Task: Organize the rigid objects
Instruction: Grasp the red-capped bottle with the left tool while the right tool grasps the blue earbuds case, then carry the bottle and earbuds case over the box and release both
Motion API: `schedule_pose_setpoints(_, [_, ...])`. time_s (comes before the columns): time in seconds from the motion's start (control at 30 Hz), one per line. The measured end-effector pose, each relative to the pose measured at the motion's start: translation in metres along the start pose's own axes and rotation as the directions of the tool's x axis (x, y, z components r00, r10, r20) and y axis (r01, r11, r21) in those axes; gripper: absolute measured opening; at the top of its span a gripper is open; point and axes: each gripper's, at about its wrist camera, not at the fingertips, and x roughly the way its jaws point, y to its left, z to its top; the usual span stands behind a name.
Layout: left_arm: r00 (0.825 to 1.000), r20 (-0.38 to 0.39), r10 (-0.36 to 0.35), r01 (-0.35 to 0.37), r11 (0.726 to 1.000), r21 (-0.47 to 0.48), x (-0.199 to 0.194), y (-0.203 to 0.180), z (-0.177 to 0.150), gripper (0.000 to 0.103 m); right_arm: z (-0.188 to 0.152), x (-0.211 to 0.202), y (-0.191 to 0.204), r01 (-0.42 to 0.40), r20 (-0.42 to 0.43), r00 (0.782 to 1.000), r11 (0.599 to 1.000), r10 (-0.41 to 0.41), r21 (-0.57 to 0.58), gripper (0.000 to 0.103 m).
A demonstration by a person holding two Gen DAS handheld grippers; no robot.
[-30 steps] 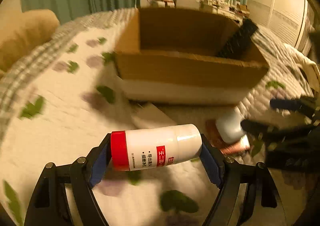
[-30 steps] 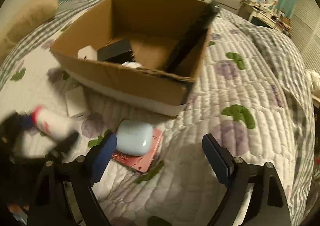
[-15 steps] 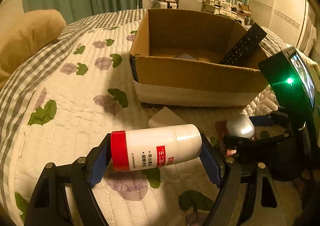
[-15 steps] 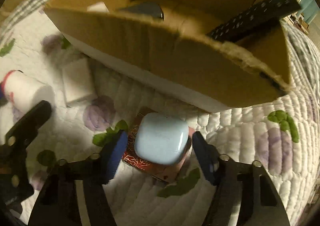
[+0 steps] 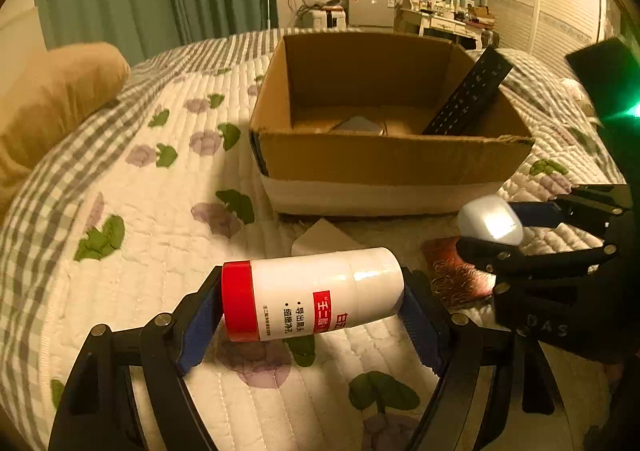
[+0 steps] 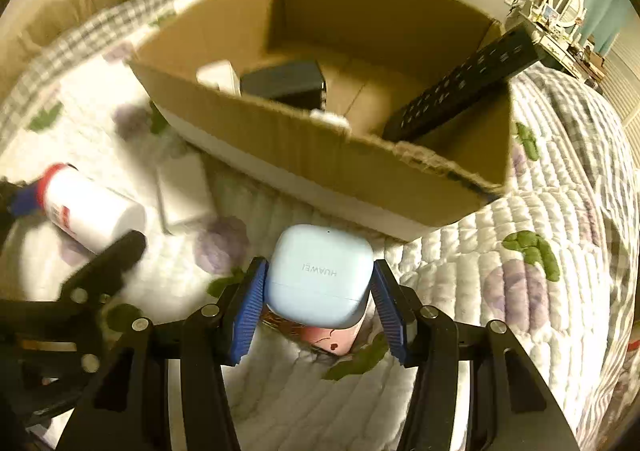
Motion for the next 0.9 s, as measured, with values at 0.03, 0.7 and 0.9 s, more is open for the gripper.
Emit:
schedule_pose_setpoints(0.03, [1.000, 0.005, 0.005, -0.005, 1.000, 0.000, -0.003, 0.000, 0.001, 0.082, 0.001, -0.007, -0.002, -0.001, 0.018, 1.000, 1.000, 0.001, 0.004, 0.052])
schedule_pose_setpoints(0.7, [0.968, 0.236, -0.086, 0.065, 0.993, 0.093, -0.052, 0.006, 0.141, 0.082, 0.127, -0.129, -0.044, 0.030, 0.363, 0.931, 0.999, -0.036, 0.022, 0.052])
schedule_pose_setpoints(0.9, [0.967, 0.230, -0.113, 0.083, 0.987, 0.136, -0.015, -0.008, 0.172, 0.082, 0.166, -0.097, -0.054, 0.032, 0.324, 0.946, 0.999, -0.035, 0.017, 0.052])
